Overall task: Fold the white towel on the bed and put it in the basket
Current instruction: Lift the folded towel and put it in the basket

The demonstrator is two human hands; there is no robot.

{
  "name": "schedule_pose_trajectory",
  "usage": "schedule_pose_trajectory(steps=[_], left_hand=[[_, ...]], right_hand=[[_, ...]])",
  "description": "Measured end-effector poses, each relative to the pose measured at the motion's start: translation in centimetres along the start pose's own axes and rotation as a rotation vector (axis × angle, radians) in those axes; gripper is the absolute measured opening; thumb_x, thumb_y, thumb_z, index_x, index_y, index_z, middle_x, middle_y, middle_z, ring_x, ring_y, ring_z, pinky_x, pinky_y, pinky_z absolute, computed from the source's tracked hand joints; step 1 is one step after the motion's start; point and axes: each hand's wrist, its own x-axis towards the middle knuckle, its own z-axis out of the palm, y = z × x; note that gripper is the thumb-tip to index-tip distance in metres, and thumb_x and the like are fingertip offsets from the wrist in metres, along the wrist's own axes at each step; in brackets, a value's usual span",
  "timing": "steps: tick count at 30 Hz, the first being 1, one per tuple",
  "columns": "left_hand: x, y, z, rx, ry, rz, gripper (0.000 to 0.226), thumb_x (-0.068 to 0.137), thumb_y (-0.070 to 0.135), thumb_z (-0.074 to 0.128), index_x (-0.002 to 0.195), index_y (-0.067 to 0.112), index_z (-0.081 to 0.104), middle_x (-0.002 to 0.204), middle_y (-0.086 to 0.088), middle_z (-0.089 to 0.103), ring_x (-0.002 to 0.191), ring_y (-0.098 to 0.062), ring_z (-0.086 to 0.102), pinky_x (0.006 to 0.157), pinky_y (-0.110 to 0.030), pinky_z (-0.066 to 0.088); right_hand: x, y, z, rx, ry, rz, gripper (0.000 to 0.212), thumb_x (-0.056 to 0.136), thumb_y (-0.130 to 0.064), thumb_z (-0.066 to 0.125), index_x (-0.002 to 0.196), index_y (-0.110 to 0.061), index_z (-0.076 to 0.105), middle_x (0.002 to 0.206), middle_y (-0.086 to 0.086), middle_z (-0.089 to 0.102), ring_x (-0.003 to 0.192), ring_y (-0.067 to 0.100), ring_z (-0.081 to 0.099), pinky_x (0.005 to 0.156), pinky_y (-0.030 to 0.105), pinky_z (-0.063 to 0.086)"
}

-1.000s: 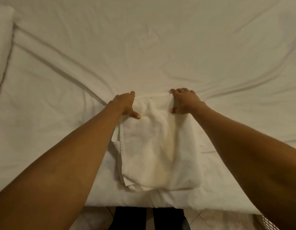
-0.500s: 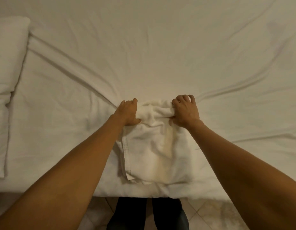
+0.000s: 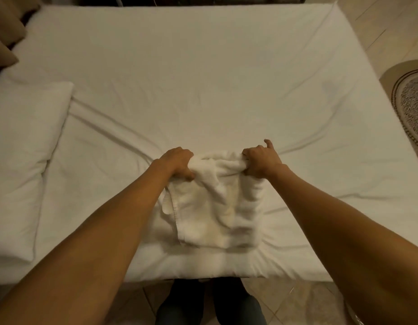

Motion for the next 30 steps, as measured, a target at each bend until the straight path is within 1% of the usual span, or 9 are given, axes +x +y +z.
schedule_pose_trajectory(steps=[1,3,4,6,10,16,19,24,30], left_hand=[[-0.4,0.3,-1.3,0.003,0.015,0.0,0.038,0.066,0.038,0.074,0.088,0.017,0.05,0.103,-0.009,0.061,0.084,-0.023,0.051,0.068,-0.032,0.041],[-1.2,1.0,-3.8,0.016,0.04,0.004,0.04,0.066,0.038,0.075,0.088,0.017,0.049,0.105,-0.009,0.06,0.085,-0.023,0.049,0.07,-0.032,0.04],[-1.5,1.4,-5.0,0.024,0.052,0.006,0.041,0.067,0.039,0.075,0.091,0.015,0.051,0.106,-0.01,0.06,0.086,-0.023,0.049,0.071,-0.033,0.041],[-2.1,2.5,-7.3,0.045,0.081,0.011,0.046,0.068,0.039,0.076,0.099,0.012,0.054,0.108,-0.01,0.058,0.087,-0.023,0.048,0.072,-0.033,0.042],[-3.3,5.1,-11.3,0.108,0.18,0.028,0.047,0.071,0.04,0.074,0.1,0.009,0.054,0.107,-0.01,0.058,0.091,-0.026,0.052,0.073,-0.034,0.042],[-4.1,10.1,-16.8,0.183,0.304,0.051,0.042,0.068,0.042,0.073,0.085,0.016,0.046,0.097,-0.009,0.057,0.082,-0.024,0.048,0.068,-0.033,0.038],[-4.0,13.3,-18.6,0.207,0.327,0.083,0.043,0.067,0.044,0.073,0.085,0.016,0.046,0.09,-0.005,0.051,0.082,-0.024,0.048,0.069,-0.033,0.041],[-3.1,19.1,-19.7,0.197,0.314,0.158,0.042,0.066,0.042,0.074,0.086,0.015,0.049,0.09,-0.004,0.05,0.083,-0.025,0.052,0.067,-0.033,0.041],[-1.3,26.8,-19.7,0.254,0.277,0.325,0.046,0.07,0.04,0.073,0.098,0.007,0.056,0.098,-0.012,0.059,0.087,-0.029,0.057,0.067,-0.032,0.042]], right_hand=[[-0.3,0.3,-1.5,0.008,-0.003,0.006,0.034,0.078,-0.032,0.066,0.108,-0.017,0.06,0.102,0.003,0.069,0.104,0.024,0.06,0.111,0.041,0.022],[-1.0,0.8,-4.3,0.08,-0.003,0.042,0.031,0.074,-0.028,0.069,0.101,-0.016,0.062,0.104,0.005,0.067,0.101,0.027,0.06,0.086,0.032,0.04],[-1.4,1.1,-5.6,0.128,-0.003,0.066,0.028,0.072,-0.025,0.071,0.096,-0.015,0.062,0.103,0.007,0.065,0.099,0.028,0.06,0.075,0.03,0.04],[-2.4,1.7,-7.8,0.173,0.013,0.1,0.021,0.071,-0.02,0.07,0.087,-0.016,0.057,0.096,0.007,0.06,0.095,0.029,0.059,0.067,0.03,0.039],[-4.5,3.4,-11.2,0.16,0.137,0.146,0.018,0.075,-0.013,0.061,0.093,-0.014,0.06,0.095,0.008,0.061,0.079,0.026,0.054,0.065,0.029,0.039],[-7.4,7.6,-15.9,0.132,0.288,0.166,0.015,0.075,-0.009,0.056,0.09,-0.012,0.059,0.086,0.007,0.055,0.08,0.03,0.057,0.065,0.029,0.04],[-9.0,10.3,-17.4,0.132,0.302,0.202,0.008,0.075,-0.009,0.057,0.08,-0.013,0.053,0.083,0.006,0.053,0.076,0.028,0.054,0.064,0.029,0.04],[-12.5,15.0,-17.6,0.154,0.316,0.298,0.009,0.073,-0.009,0.059,0.076,-0.013,0.052,0.082,0.006,0.054,0.078,0.028,0.057,0.061,0.029,0.037],[-17.6,20.3,-16.1,0.219,0.283,0.484,0.015,0.069,-0.014,0.065,0.076,-0.013,0.051,0.085,0.008,0.058,0.081,0.03,0.059,0.059,0.029,0.035]])
